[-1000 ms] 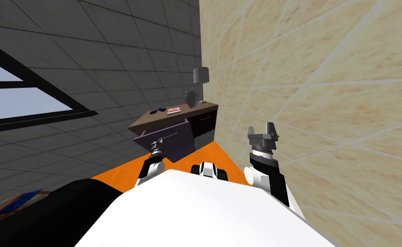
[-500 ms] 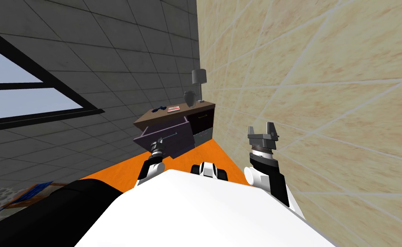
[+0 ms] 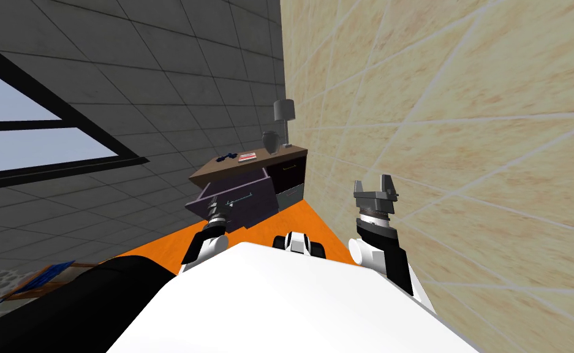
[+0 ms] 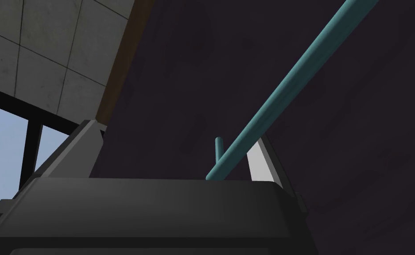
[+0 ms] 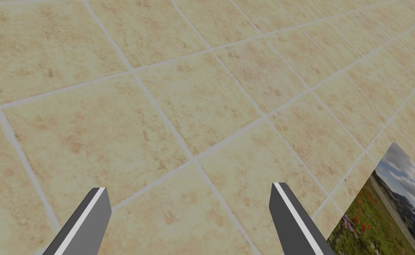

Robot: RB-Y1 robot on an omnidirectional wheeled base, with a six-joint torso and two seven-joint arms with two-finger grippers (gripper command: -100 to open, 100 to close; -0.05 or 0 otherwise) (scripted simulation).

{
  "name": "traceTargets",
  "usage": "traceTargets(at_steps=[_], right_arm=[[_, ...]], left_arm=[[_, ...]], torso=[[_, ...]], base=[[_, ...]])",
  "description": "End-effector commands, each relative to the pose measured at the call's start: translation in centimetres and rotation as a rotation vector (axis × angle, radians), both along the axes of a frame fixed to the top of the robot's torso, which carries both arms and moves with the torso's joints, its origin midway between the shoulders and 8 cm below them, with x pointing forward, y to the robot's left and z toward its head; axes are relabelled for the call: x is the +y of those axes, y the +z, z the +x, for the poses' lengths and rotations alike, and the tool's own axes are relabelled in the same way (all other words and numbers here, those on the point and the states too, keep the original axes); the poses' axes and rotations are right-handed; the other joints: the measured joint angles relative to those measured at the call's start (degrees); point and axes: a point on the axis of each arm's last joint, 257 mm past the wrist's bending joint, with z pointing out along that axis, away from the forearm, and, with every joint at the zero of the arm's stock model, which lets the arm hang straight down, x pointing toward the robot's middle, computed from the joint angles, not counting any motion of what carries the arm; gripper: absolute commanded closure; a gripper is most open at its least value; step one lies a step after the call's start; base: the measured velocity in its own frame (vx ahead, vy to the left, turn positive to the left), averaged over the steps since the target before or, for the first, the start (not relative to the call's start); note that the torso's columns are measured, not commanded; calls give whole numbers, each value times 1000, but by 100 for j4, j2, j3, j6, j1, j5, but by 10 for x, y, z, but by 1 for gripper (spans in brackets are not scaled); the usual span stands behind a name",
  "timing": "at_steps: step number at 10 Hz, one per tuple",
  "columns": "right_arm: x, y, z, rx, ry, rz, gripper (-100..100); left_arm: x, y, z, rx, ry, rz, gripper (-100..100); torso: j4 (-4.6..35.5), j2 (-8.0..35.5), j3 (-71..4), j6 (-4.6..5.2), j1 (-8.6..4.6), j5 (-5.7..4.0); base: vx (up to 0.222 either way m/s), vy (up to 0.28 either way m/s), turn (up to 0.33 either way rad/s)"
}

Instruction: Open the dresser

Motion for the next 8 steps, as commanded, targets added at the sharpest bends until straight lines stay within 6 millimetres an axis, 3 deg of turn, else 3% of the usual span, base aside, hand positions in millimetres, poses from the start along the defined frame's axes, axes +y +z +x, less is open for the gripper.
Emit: traceTargets(at_steps=[1,3,4,5,8], right_arm=[[0,0,0,0,0,0,0],[0,0,0,0,0,0,0],[0,0,0,0,0,0,0],[0,0,0,0,0,0,0],[0,0,0,0,0,0,0]], left_arm=[[0,14,-8,0,-3,-1,-100],[-1,24,-15,1,-6,0,-100],[-2,13,-14,15,-4,-9,-100],[-2,11,-15,19,-3,-11,0],[-1,7,-16,27,-2,-16,0]], torso=[[1,9,6,-1,-4,1],[16,23,9,-1,-23,-21],[21,23,7,-3,-27,-30],[16,23,9,-1,-26,-22],[6,11,5,-3,-11,-8]], base=[[33,-7,-1],[30,-5,2],[15,1,4],[0,0,0],[0,0,0]])
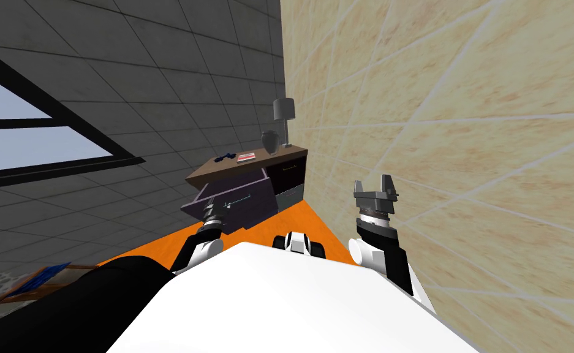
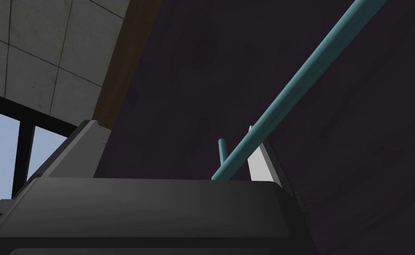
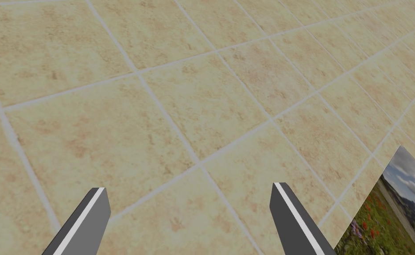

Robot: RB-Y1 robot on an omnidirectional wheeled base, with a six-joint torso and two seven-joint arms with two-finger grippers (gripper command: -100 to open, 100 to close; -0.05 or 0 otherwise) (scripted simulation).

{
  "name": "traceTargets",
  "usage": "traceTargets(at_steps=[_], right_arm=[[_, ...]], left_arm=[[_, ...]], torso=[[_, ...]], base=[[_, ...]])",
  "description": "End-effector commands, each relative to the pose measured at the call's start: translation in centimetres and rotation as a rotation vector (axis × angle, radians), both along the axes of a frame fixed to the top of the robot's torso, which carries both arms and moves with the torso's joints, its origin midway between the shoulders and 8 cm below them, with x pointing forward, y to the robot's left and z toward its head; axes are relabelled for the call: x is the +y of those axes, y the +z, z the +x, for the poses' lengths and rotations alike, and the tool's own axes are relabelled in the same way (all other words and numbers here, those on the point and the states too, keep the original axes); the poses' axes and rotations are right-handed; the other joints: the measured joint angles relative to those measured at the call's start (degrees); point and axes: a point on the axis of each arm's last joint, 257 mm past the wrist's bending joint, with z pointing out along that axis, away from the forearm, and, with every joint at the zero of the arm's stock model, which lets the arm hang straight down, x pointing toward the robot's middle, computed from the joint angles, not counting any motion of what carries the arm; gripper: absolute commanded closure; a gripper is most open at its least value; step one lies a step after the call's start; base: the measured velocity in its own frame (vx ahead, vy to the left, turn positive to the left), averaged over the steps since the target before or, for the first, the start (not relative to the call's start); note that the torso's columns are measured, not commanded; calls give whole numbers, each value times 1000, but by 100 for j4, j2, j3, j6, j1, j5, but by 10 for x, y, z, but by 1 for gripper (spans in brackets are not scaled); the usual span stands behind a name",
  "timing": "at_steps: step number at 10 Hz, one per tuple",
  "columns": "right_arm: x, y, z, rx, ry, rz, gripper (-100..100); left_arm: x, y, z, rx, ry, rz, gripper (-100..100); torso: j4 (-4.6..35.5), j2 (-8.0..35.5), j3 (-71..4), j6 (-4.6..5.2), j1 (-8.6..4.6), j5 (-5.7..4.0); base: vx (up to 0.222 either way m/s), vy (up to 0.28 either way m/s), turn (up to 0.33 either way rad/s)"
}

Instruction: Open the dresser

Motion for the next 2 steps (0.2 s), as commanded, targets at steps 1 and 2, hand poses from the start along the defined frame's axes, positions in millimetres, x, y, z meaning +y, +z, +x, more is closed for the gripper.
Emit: traceTargets(at_steps=[1,2], right_arm=[[0,0,0,0,0,0,0],[0,0,0,0,0,0,0]], left_arm=[[0,-1,0,2,0,-1,0],[0,-1,0,3,0,-2,0]], torso=[[-2,-3,-1,0,3,3],[-3,-5,-2,0,5,5]], base=[[0,0,0],[0,0,0]])
